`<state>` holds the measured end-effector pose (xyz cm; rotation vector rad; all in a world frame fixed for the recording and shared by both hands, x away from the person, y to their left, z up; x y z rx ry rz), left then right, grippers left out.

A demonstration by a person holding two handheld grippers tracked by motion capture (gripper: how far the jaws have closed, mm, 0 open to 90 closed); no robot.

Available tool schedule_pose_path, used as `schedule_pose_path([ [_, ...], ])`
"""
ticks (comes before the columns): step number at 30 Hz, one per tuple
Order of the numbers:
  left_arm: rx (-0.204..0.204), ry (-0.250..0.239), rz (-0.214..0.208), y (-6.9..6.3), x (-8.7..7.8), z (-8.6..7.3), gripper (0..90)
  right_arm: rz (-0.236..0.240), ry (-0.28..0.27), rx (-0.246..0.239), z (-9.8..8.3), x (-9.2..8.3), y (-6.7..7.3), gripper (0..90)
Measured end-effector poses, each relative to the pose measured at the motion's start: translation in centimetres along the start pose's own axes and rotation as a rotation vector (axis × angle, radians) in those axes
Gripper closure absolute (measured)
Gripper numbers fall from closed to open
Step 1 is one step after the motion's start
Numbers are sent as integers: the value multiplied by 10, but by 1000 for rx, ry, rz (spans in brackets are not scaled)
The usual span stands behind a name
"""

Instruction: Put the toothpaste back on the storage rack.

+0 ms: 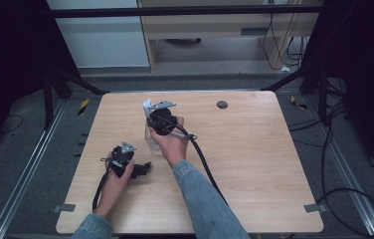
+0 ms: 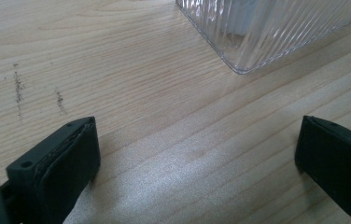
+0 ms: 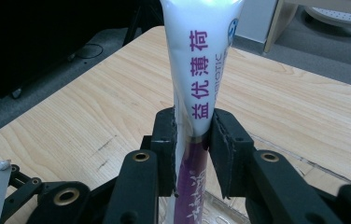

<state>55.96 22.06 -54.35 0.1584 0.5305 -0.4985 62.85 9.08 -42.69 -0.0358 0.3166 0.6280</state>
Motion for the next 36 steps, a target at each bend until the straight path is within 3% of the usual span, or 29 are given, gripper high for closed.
schedule_pose_path([
  [21,-1,0,0,0,0,0,0,-9,10,-61,1,-10,3,561],
  [36,-1,-1,1,0,0,0,0,-23,13,-62,1,-20,-4,505],
])
Point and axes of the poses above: each handheld gripper's, and its own axes: x roughly forward along the jaws, z roughly out of its top, y roughly to its left, the point moved 5 cm from there along x, roughly forward along the jaws, and after that the axes turned 13 degrees about -y, right-handed, at the moved point
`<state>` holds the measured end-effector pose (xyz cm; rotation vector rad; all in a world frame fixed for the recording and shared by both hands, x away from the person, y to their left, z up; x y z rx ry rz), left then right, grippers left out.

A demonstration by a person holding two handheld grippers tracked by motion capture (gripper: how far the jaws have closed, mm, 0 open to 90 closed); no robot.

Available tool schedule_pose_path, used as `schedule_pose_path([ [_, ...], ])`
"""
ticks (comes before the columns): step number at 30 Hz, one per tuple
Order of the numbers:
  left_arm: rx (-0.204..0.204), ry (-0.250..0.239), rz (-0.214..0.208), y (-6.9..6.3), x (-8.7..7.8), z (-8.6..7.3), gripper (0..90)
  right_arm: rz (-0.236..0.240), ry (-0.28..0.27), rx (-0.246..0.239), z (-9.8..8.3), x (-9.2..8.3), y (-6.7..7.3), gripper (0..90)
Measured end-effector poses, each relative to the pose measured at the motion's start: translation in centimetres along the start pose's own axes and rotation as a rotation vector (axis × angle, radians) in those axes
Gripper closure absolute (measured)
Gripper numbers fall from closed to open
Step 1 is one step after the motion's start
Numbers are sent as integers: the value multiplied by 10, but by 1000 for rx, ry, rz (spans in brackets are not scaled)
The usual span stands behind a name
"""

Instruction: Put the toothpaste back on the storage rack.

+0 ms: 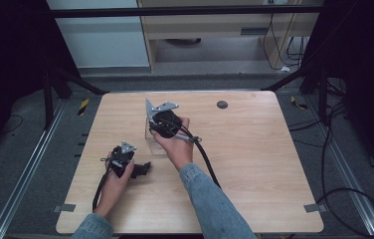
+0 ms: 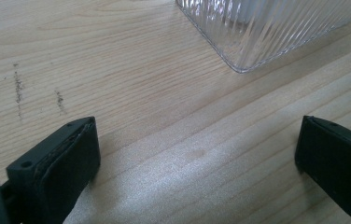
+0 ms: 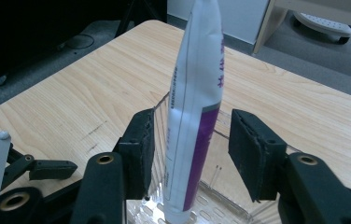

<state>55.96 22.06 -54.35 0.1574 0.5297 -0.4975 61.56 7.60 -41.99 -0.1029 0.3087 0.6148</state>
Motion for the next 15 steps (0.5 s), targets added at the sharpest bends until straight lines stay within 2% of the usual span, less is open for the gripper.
schedule_pose_path([
  [3,0,0,0,0,0,0,0,-4,0,-4,0,-3,-2,490],
  [8,0,0,-1,0,0,0,0,-9,6,3,1,-8,-7,401],
  [15,0,0,-1,0,0,0,0,9,10,-2,2,-15,-12,326],
])
Point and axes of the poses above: each handheld gripper's, and its own axes: x roughly forward along the jaws, z roughly out of its top, y roughly to its left, the point moved 5 cm from there along x, roughly forward along the jaws, and after that the axes turned 13 degrees about -y, right-handed, at the moved point
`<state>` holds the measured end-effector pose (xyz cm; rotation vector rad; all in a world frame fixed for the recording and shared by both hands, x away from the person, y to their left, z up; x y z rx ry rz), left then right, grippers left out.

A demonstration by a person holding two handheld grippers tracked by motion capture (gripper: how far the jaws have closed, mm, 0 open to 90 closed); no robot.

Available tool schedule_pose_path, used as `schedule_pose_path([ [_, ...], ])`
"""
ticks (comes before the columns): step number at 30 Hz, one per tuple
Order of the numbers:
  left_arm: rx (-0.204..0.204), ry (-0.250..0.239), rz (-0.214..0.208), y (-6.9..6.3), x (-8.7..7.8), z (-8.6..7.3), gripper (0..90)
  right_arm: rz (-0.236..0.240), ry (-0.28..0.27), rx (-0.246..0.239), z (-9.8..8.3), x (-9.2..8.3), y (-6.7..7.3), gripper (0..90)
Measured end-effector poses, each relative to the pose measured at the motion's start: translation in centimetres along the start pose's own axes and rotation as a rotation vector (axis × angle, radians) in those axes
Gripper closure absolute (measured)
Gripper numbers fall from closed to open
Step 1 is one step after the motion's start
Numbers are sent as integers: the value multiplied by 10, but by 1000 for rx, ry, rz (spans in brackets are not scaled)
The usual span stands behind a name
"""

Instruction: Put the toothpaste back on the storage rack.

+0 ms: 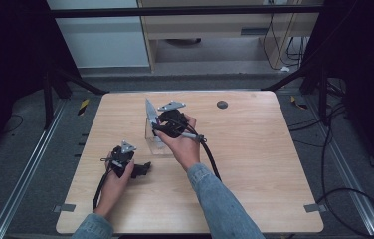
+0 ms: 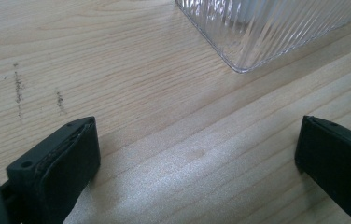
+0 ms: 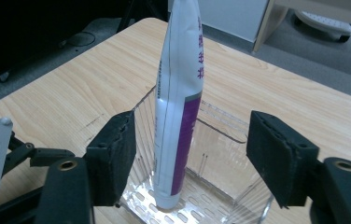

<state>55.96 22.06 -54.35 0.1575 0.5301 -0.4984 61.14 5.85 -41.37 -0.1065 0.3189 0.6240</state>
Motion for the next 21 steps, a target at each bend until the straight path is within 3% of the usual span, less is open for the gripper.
schedule_pose_path([
  [7,0,0,0,0,0,0,0,19,-11,-27,1,-11,-7,270],
  [13,0,0,1,0,0,0,0,33,10,-50,0,-24,-18,220],
  [21,-1,1,1,0,0,0,0,39,3,-27,-6,-48,-35,158],
])
Point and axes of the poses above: each handheld gripper's, and its own axes: x roughly forward along the jaws, z roughly out of its top, y roughly to its left, the point moved 5 cm from there along x, roughly forward along the jaws, and after that the axes turned 13 degrees about -y, right-handed, at the moved point
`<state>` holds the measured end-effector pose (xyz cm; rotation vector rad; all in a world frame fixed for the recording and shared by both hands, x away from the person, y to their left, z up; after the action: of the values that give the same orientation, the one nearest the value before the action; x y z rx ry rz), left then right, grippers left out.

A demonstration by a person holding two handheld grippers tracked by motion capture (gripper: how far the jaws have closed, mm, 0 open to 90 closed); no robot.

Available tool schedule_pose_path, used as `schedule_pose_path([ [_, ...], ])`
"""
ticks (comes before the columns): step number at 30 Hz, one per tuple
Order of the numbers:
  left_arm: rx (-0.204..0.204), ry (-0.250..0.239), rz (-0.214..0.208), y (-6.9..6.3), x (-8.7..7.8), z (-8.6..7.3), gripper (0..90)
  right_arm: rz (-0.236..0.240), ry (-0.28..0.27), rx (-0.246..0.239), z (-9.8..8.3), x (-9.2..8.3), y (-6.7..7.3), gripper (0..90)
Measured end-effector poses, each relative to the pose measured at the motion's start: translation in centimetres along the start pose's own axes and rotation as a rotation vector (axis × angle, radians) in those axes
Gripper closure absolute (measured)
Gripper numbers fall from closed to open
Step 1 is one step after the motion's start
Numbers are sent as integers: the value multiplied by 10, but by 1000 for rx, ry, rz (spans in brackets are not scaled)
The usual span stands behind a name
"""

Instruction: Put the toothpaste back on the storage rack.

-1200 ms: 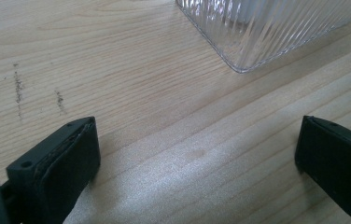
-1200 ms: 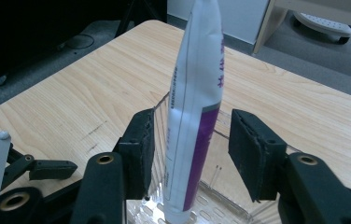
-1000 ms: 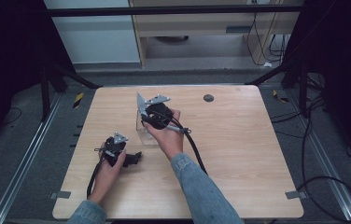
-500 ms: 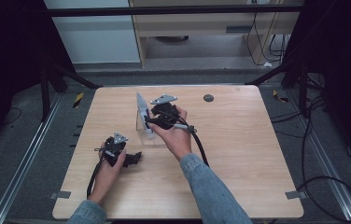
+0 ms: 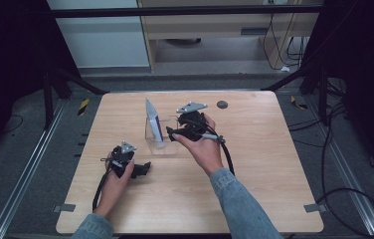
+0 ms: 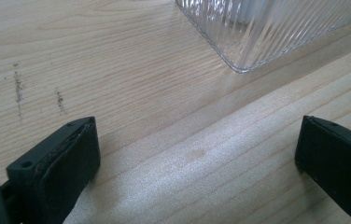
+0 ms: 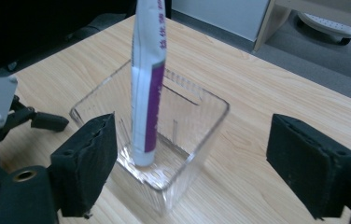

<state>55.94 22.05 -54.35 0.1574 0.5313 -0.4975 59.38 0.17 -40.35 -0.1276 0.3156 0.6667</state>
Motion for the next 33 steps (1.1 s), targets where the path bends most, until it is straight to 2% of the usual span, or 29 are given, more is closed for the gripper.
schedule_pose_path([
  [8,3,2,-1,0,0,0,0,-19,11,-7,-14,-28,-23,110],
  [15,2,2,-1,0,0,0,0,-55,28,-17,-29,-51,-45,121],
  [20,2,2,-1,0,0,0,0,-82,20,-19,-39,-64,-60,130],
  [24,2,1,-1,0,0,0,0,-103,33,-33,-50,-72,-70,122],
  [33,3,2,-1,0,0,0,0,-163,47,-5,-78,-88,-95,119],
])
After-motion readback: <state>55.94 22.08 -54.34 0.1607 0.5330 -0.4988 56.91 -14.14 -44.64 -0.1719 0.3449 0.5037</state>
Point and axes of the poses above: each handheld gripper's, and its own axes: x roughly forward along the jaws, z roughly out of its top, y roughly to its left, the point moved 5 cm from there along x, roughly forward along the jaws, and after that the axes turned 13 degrees about -y, right-handed, at the moved point
